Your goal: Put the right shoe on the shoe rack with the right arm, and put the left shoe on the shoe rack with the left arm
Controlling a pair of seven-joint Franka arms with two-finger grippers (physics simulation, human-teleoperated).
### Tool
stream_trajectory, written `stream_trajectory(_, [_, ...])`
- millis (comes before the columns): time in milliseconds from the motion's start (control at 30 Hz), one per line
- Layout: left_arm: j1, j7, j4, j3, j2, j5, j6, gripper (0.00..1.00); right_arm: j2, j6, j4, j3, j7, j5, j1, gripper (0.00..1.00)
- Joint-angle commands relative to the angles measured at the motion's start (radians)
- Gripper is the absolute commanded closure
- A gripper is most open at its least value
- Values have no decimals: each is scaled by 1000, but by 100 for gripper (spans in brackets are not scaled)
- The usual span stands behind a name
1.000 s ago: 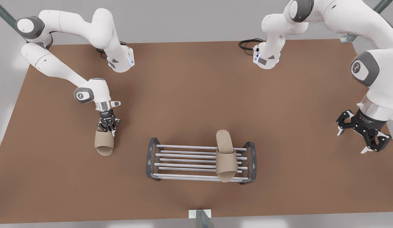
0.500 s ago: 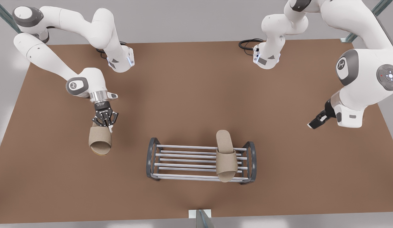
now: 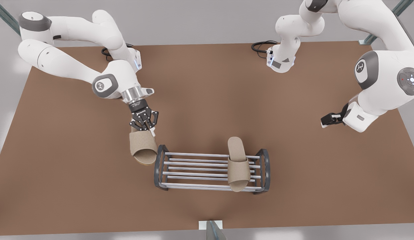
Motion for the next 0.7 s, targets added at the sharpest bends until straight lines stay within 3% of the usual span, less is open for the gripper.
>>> stream_trajectory(0, [-1, 422, 0, 0, -3, 1, -3, 0, -1, -136, 25, 10, 5, 119, 26, 79])
stream_trajectory(267, [2, 420, 0, 0, -6, 1, -15, 0, 4, -353, 221, 0, 87, 206, 311, 79])
stream_trajectory(467, [3, 420, 0, -2, -6, 1, -18, 0, 5, -448, 502, -159, 188, 211, 649, 79])
stream_trajectory(667, [3, 422, 0, 0, -4, 1, -26, 0, 10, -435, 646, -288, 323, 189, 839, 79])
